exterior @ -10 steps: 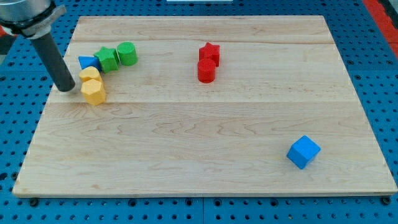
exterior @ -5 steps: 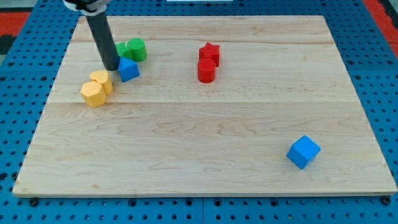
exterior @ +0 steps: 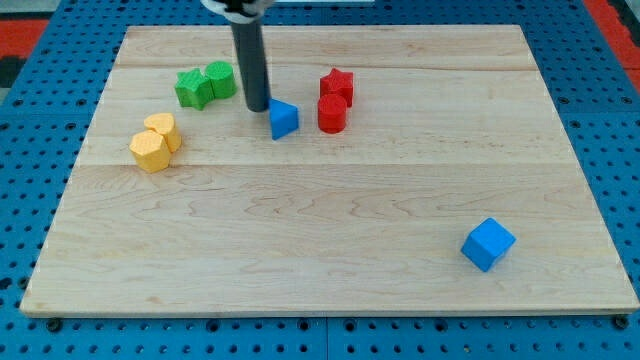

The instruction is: Place the blue triangle diagonally bottom right to the red blocks

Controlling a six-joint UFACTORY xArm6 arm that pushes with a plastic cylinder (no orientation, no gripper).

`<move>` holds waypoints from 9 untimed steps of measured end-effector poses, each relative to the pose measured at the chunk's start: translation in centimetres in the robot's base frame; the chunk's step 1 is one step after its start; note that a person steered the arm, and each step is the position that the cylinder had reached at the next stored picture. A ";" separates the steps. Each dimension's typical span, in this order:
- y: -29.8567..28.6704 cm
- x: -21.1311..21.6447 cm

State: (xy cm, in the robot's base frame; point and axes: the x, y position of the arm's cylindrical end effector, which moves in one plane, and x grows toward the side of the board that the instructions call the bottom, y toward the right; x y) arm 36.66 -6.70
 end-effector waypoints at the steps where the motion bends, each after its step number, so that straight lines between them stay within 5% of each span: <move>1: 5.1 5.4; 2: 9.4 5.4; 4: 8.6 1.3; 5: 14.3 2.5; 7: 17.2 12.6; 9: 20.1 14.0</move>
